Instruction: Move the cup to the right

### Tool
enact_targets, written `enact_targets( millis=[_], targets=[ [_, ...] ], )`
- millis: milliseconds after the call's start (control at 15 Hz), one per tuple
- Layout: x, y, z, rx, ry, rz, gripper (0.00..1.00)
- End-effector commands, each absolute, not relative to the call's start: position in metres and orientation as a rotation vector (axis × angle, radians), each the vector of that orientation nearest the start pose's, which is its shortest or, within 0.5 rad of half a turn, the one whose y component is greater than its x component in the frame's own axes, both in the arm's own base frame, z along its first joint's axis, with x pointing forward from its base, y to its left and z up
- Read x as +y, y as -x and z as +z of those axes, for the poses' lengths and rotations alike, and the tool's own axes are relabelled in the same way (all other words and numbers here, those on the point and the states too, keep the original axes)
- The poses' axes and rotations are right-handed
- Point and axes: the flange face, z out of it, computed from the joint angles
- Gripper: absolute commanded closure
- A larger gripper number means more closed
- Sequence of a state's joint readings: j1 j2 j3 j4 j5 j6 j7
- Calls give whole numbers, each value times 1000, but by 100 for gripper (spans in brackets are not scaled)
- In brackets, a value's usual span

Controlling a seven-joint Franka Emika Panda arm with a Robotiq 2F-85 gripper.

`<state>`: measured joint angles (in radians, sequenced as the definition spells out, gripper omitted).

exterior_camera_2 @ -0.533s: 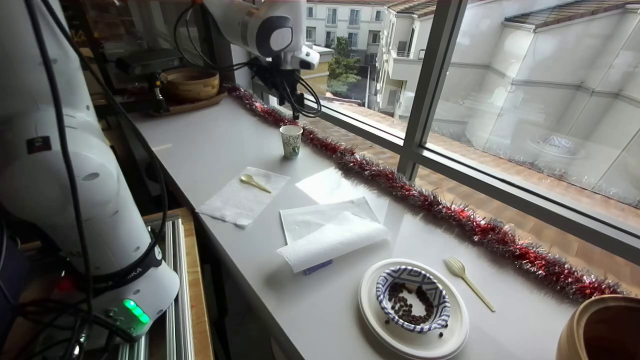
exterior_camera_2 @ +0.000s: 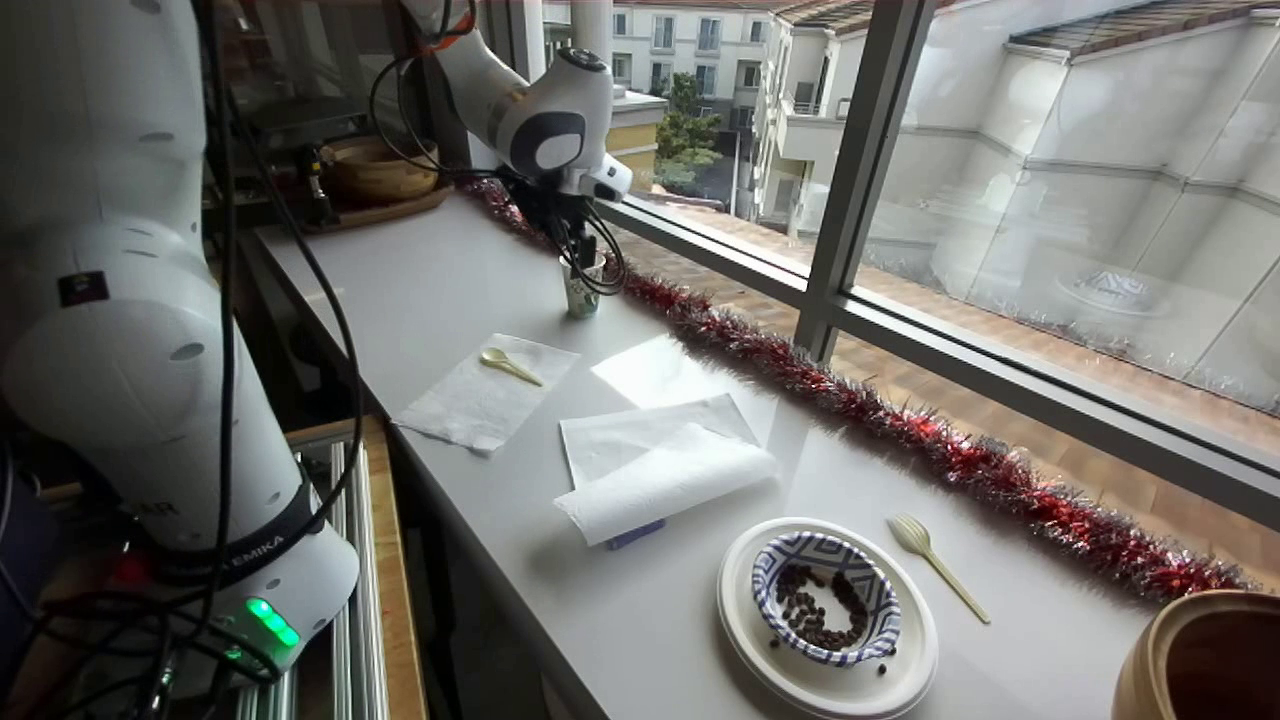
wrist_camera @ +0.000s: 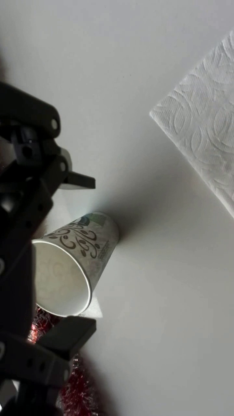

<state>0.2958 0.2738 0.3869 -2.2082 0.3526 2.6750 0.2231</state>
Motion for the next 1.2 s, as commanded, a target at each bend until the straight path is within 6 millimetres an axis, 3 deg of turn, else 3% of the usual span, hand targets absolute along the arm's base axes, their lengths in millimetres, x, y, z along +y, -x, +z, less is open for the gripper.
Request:
enact_targets(
  millis=[0, 200, 600, 667, 733, 1133],
  targets=[
    [368, -456, 268, -198, 2746, -75, 0],
    [373, -459, 263, -190, 2735, -102, 0],
    [365, -469, 252, -98, 2741, -184, 0],
    [364, -470, 250, -89, 2740, -186, 23],
    [363, -471, 248, -78, 2740, -187, 26],
    [359, -474, 236, -57, 2747, -186, 69]
  ],
)
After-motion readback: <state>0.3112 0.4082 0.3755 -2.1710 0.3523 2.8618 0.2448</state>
